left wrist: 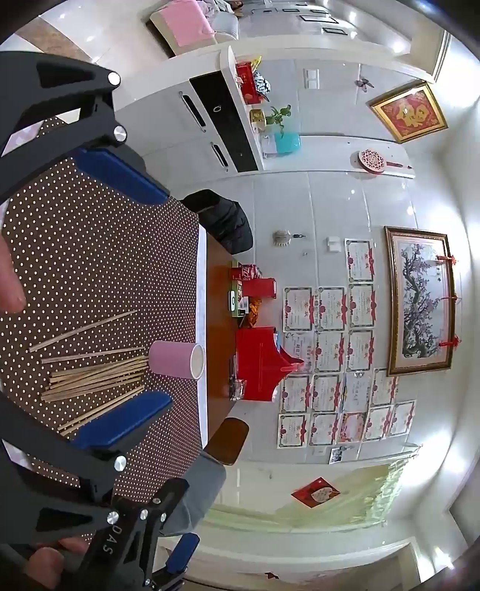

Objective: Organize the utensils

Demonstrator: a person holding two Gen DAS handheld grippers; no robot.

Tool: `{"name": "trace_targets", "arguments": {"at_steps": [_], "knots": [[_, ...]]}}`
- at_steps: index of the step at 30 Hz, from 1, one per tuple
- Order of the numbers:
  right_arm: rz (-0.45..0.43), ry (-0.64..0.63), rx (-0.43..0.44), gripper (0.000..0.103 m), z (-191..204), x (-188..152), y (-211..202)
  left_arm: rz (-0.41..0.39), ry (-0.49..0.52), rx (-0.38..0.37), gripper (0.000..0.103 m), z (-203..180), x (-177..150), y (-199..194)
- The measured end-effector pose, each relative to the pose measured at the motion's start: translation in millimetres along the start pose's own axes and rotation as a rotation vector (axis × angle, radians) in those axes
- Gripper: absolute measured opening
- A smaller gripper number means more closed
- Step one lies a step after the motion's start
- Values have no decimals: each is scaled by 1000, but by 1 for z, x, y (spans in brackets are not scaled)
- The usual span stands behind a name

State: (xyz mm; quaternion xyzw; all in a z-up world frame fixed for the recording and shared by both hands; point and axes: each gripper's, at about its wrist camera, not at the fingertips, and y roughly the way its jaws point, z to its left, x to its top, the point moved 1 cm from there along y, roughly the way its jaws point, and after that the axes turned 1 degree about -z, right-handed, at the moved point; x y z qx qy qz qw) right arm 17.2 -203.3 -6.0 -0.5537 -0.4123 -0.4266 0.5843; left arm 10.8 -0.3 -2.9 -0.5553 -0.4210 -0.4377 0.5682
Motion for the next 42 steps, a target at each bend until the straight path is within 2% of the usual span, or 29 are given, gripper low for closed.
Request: {"name": "trace_targets", "arguments": {"at_steps": [42], "knots": [[-27, 3, 0, 98, -5, 6, -8, -16, -5, 4, 99, 5, -2, -2]]}}
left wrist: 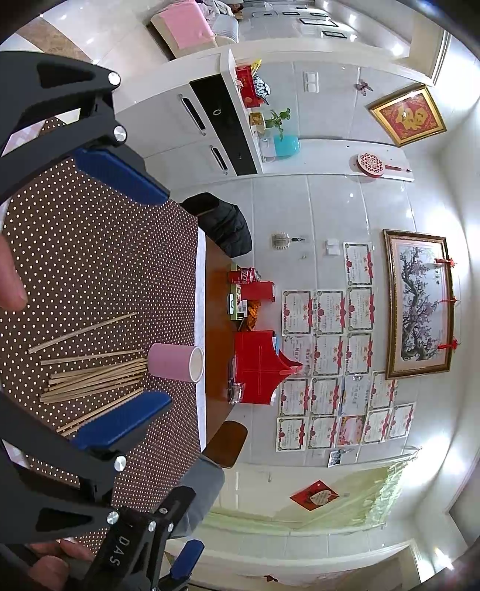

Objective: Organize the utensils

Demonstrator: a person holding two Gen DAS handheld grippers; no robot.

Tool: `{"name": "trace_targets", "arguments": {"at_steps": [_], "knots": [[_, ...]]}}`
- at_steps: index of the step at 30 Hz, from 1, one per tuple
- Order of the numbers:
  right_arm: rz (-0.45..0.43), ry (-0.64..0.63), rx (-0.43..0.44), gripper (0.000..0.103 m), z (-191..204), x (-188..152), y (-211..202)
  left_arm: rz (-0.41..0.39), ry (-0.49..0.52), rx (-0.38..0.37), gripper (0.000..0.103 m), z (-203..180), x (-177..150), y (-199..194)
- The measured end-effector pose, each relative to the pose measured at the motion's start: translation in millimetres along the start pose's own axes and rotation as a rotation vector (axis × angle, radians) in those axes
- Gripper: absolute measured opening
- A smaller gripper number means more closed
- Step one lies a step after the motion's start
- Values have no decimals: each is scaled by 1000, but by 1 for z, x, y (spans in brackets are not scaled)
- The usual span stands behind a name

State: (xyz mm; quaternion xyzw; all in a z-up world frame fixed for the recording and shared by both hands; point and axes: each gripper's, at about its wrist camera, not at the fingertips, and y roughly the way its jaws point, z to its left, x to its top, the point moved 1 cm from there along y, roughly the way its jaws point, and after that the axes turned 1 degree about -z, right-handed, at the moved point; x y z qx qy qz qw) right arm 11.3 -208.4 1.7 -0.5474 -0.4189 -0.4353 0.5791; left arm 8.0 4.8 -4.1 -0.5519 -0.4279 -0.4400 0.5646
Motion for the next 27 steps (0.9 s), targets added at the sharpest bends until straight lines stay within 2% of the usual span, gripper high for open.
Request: {"name": "trace_targets", "arguments": {"at_steps": [12, 18, 22, 27], "knots": [[5, 3, -1, 98, 0, 0, 0, 22, -3, 9, 99, 5, -2, 4], [33, 10, -4, 98, -3, -5, 7, 66, -8, 6, 99, 1, -12, 19], [67, 28, -19, 98, -16, -12, 20, 142, -19, 3, 99, 1, -29, 48], [145, 63, -67, 98, -41, -30, 47, 291, -8, 1, 99, 2, -62, 96]]}}
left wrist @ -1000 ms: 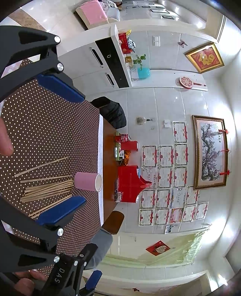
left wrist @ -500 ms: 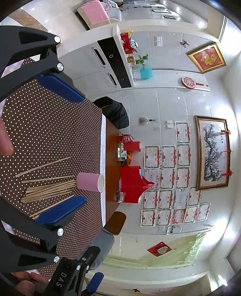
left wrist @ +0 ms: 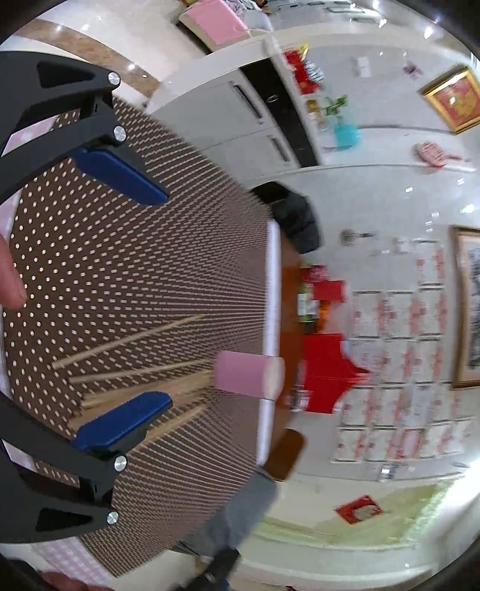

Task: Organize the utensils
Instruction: 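Lower the left tool onto one chopstick and close it while the right tool grasps another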

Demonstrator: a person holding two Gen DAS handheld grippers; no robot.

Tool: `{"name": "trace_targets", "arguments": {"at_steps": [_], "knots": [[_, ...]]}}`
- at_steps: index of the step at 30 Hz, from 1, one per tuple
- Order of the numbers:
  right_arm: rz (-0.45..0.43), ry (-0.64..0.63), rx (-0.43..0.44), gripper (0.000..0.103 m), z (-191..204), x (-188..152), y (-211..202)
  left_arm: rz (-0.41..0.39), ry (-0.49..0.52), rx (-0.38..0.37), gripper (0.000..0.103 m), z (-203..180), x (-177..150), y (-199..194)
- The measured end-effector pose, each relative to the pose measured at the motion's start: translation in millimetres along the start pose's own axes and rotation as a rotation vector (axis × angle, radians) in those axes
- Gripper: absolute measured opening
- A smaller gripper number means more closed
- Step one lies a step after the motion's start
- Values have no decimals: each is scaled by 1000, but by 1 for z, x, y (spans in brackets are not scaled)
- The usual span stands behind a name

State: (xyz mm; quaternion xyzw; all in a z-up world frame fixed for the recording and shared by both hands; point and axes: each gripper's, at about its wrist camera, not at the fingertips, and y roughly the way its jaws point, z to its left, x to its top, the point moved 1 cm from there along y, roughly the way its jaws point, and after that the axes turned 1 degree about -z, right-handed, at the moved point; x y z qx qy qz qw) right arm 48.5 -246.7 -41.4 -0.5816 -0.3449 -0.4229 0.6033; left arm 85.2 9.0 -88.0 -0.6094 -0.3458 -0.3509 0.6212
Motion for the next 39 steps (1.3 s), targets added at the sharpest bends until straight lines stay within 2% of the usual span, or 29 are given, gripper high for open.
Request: {"name": "trace_targets", "arguments": {"at_steps": [3, 8, 14, 18, 23, 33, 38, 39], "knots": [[50, 22, -16, 98, -14, -10, 18, 100, 42, 5, 99, -5, -16, 41], [156, 25, -7, 98, -26, -30, 52, 204, 84, 6, 99, -14, -36, 87], [330, -20, 55, 98, -28, -53, 103, 292, 83, 29, 99, -13, -37, 130], [418, -67, 65, 98, -24, -60, 136, 345, 63, 20, 99, -12, -37, 152], [509, -124, 78, 98, -16, -69, 166, 354, 56, 0, 99, -14, -31, 157], [549, -201, 43, 97, -6, -60, 183, 360, 21, -29, 99, -3, -37, 159], [559, -232, 61, 91, 3, -59, 192, 358, 32, -23, 99, -6, -37, 158], [560, -230, 68, 85, 4, -57, 194, 356, 38, -20, 99, -6, -37, 158]]}}
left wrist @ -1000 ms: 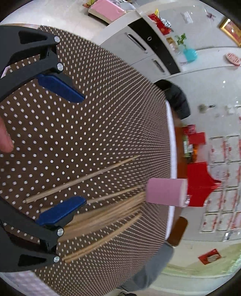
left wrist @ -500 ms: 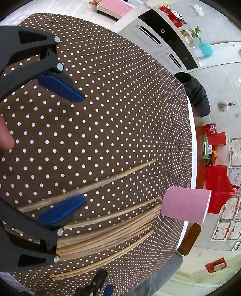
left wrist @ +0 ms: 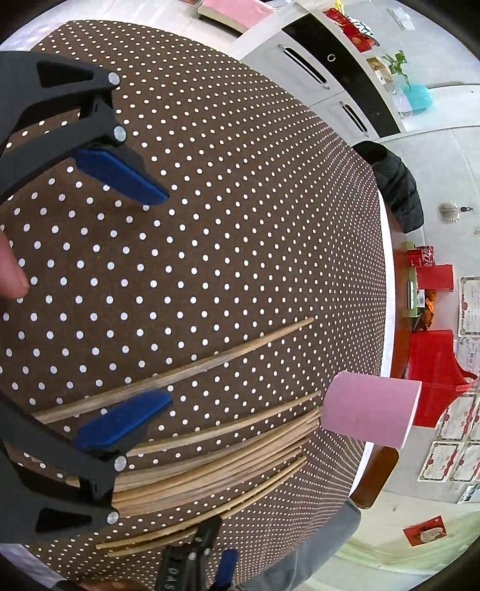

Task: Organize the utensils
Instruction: 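Lower the left tool onto one chopstick and close it while the right tool grasps another, then lift the left tool's chopstick into the pink cup while the right tool drops its chopstick in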

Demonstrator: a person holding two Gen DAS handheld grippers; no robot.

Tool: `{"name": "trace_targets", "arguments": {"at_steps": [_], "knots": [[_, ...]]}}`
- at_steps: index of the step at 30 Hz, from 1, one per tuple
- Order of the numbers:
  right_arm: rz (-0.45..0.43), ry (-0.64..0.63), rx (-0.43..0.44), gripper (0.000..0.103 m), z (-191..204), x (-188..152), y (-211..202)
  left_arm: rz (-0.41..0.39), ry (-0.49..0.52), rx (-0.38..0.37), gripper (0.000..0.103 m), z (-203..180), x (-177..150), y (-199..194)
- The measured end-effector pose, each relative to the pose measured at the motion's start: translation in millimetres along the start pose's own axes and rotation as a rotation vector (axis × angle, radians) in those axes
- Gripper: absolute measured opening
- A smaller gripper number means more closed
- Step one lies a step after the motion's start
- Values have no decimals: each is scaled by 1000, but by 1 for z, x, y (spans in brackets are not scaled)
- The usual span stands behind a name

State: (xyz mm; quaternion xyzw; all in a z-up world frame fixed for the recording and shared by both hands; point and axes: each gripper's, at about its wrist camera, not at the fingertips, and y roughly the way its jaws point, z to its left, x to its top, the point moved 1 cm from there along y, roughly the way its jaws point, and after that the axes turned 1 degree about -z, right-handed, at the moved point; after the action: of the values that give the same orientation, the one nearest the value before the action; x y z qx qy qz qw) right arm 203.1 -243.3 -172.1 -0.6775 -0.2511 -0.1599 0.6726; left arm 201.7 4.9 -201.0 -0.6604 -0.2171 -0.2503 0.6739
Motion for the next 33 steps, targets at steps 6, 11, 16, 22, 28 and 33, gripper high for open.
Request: {"name": "trace_targets", "arguments": {"at_steps": [6, 11, 16, 22, 28, 33], "knots": [[8, -16, 10, 51, -2, 14, 2, 48, 48, 8, 99, -12, 10, 5], [16, -4, 42, 51, -10, 23, 10, 73, 32, -23, 99, -18, 18, 17], [14, -26, 57, 33, -8, 33, 17, 49, 44, -46, 73, -20, 26, 17], [4, -26, 97, 6, -5, 26, 16, 62, 59, -103, 6, -17, 36, 17], [-58, 53, 189, 6, -23, 13, 4, 32, 14, -142, 6, -2, 25, 4], [-133, 113, 272, 6, -37, 10, -15, -79, -33, -169, 6, 3, 29, -23]]}}
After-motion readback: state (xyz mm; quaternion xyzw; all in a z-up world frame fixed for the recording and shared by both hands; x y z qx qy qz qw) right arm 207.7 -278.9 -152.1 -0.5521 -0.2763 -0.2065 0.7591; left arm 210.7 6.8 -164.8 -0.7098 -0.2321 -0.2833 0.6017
